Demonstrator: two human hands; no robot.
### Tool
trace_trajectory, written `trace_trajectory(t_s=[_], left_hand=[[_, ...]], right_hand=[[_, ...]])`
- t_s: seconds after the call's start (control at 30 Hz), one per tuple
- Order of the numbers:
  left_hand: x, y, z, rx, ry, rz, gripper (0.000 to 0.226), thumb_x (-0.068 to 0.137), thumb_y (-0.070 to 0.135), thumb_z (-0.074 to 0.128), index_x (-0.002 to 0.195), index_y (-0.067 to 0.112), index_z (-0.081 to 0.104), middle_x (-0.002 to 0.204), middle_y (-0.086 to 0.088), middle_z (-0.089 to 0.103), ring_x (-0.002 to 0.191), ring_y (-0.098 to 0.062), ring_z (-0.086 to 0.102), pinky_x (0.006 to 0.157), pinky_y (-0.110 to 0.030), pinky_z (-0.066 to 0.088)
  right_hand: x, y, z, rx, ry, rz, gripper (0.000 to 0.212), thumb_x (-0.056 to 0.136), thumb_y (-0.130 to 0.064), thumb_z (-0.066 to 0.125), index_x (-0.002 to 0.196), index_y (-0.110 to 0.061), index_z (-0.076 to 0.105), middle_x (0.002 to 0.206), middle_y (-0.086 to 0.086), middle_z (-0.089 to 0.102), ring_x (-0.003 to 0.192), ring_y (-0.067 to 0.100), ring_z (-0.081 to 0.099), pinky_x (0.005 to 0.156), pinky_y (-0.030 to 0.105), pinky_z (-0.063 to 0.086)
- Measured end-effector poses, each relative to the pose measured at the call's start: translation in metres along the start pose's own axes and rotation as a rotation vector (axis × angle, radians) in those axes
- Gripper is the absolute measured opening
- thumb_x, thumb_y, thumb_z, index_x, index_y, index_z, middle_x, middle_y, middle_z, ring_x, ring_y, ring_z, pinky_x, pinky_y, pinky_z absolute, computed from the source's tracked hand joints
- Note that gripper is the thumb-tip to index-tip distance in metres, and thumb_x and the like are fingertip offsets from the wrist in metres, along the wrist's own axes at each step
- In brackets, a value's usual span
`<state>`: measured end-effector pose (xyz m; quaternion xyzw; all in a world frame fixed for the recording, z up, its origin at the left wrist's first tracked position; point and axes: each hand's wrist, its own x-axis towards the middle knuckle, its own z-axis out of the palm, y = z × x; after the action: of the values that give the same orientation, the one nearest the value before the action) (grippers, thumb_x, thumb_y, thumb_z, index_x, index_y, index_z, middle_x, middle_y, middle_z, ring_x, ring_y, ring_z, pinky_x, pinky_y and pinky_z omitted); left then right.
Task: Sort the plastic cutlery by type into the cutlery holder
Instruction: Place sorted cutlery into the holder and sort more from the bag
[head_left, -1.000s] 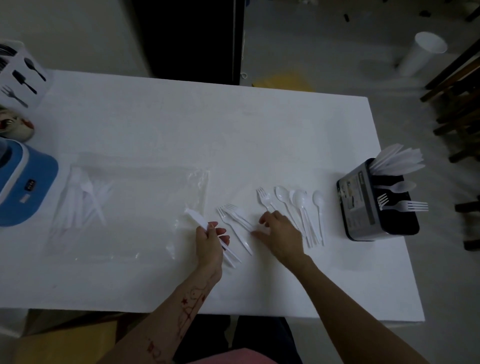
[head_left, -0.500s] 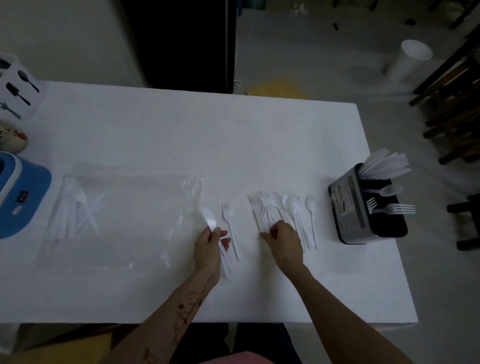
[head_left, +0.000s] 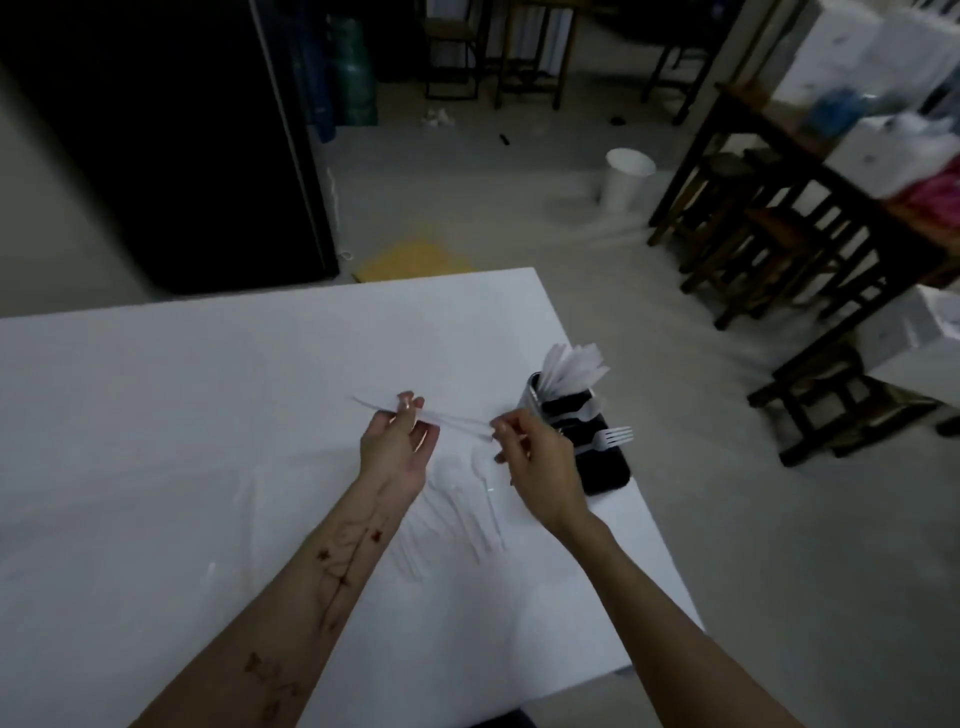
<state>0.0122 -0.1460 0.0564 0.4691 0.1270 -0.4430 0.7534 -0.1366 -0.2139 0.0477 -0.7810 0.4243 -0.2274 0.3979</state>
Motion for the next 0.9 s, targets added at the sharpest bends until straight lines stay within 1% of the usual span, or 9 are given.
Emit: trace_trajectory(t_s=[0.1, 0.27, 0.37, 0.53, 0.6, 0.67, 0.73, 0.83, 0.9], left_hand=[[0.007, -0.011, 0.053, 0.001, -0.034, 0.088, 0.009, 0.096, 0.009, 0.051, 0.097, 0.006, 0.059, 0.093, -0.003, 0.061, 0.094, -0.016, 0.059, 0.096, -0.034, 0.047], [0.025, -0.045, 0.098, 0.158, -0.018, 0.269, 0.007, 0.095, 0.013, 0.054, 0.097, 0.011, 0.061, 0.098, -0.004, 0.065, 0.096, -0.014, 0.061, 0.095, -0.035, 0.050], [0.028, -0.065, 0.099, 0.428, -0.060, 0.410, 0.011, 0.094, 0.020, 0.057, 0.100, 0.013, 0.064, 0.099, 0.001, 0.067, 0.098, -0.010, 0.063, 0.092, -0.029, 0.051], [0.032, -0.087, 0.096, 1.079, -0.268, 0.698, 0.016, 0.095, 0.017, 0.053, 0.088, 0.009, 0.064, 0.086, 0.000, 0.061, 0.079, -0.014, 0.056, 0.069, -0.020, 0.040], [0.027, -0.092, 0.099, 1.087, -0.285, 0.643, 0.013, 0.092, 0.018, 0.054, 0.087, 0.011, 0.064, 0.091, 0.002, 0.055, 0.082, -0.014, 0.052, 0.071, -0.018, 0.038], [0.020, -0.095, 0.103, 0.950, -0.298, 0.559, 0.013, 0.089, 0.031, 0.057, 0.088, 0.019, 0.062, 0.100, 0.001, 0.053, 0.089, -0.014, 0.055, 0.077, -0.028, 0.048], [0.014, -0.098, 0.102, 1.016, -0.310, 0.610, 0.013, 0.092, 0.038, 0.052, 0.099, 0.028, 0.058, 0.110, 0.007, 0.047, 0.093, -0.009, 0.059, 0.081, -0.032, 0.053], [0.011, -0.102, 0.093, 1.189, -0.328, 0.817, 0.020, 0.097, 0.039, 0.045, 0.116, 0.041, 0.049, 0.120, 0.022, 0.041, 0.104, 0.002, 0.057, 0.084, -0.020, 0.050], [0.022, -0.107, 0.081, 1.253, -0.416, 0.827, 0.032, 0.099, 0.040, 0.043, 0.130, 0.039, 0.046, 0.133, 0.020, 0.045, 0.113, 0.008, 0.053, 0.086, -0.011, 0.047]], right_hand=[[0.018, -0.006, -0.039, 0.107, 0.144, 0.008, 0.016, 0.101, -0.025, 0.050, 0.093, -0.021, 0.062, 0.079, -0.010, 0.069, 0.066, 0.003, 0.067, 0.059, 0.021, 0.051], [0.043, 0.022, -0.069, 0.131, 0.285, 0.060, 0.015, 0.100, -0.024, 0.048, 0.097, -0.028, 0.062, 0.078, -0.006, 0.071, 0.069, 0.013, 0.069, 0.064, 0.033, 0.056], [0.053, 0.037, -0.072, 0.103, 0.274, 0.061, 0.015, 0.099, -0.021, 0.048, 0.099, -0.025, 0.063, 0.081, -0.007, 0.071, 0.076, 0.015, 0.068, 0.072, 0.040, 0.056], [0.057, 0.043, -0.072, 0.011, 0.311, -0.047, 0.025, 0.101, -0.020, 0.047, 0.123, -0.018, 0.058, 0.114, -0.006, 0.064, 0.104, 0.011, 0.059, 0.090, 0.033, 0.052], [0.057, 0.045, -0.072, -0.047, 0.299, -0.158, 0.035, 0.102, -0.024, 0.043, 0.136, -0.020, 0.051, 0.132, -0.004, 0.057, 0.122, 0.013, 0.049, 0.103, 0.028, 0.041], [0.061, 0.049, -0.073, -0.251, 0.212, -0.312, 0.044, 0.104, -0.029, 0.033, 0.147, -0.023, 0.039, 0.150, -0.002, 0.043, 0.141, 0.014, 0.034, 0.116, 0.031, 0.024], [0.064, 0.055, -0.070, -0.492, 0.094, -0.397, 0.050, 0.105, -0.037, 0.020, 0.153, -0.026, 0.023, 0.161, -0.006, 0.023, 0.150, 0.013, 0.012, 0.123, 0.037, 0.006], [0.063, 0.067, -0.064, -0.649, 0.001, -0.362, 0.056, 0.104, -0.044, 0.004, 0.156, -0.024, 0.012, 0.163, -0.009, 0.009, 0.151, 0.011, -0.003, 0.123, 0.044, -0.003], [0.064, 0.071, -0.060, -0.701, -0.009, -0.330, 0.062, 0.102, -0.047, -0.002, 0.156, -0.020, 0.009, 0.164, -0.006, 0.007, 0.151, 0.012, -0.004, 0.122, 0.045, -0.006]])
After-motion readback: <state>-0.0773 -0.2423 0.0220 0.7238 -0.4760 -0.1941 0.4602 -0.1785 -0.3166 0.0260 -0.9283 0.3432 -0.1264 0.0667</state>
